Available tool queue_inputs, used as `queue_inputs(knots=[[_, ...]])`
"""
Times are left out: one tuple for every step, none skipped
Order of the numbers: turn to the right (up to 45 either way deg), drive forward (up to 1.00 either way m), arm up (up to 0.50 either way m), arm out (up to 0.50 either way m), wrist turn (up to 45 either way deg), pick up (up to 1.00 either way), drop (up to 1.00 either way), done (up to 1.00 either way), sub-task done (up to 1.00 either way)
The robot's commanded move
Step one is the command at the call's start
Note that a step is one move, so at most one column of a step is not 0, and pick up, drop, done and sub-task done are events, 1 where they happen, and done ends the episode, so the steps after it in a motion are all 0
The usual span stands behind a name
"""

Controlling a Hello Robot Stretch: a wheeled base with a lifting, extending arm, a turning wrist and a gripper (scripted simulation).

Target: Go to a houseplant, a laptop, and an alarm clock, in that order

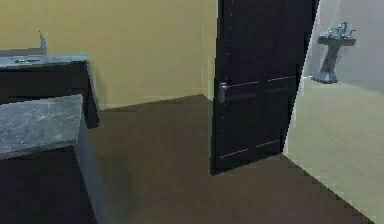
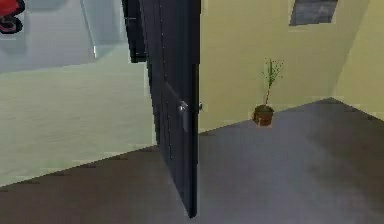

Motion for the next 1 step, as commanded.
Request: queue_inputs(knots=[[45.0, 0.0, 0.0, 0.0, 0.0, 0.0, 0.0, 0.0, 0.0]])
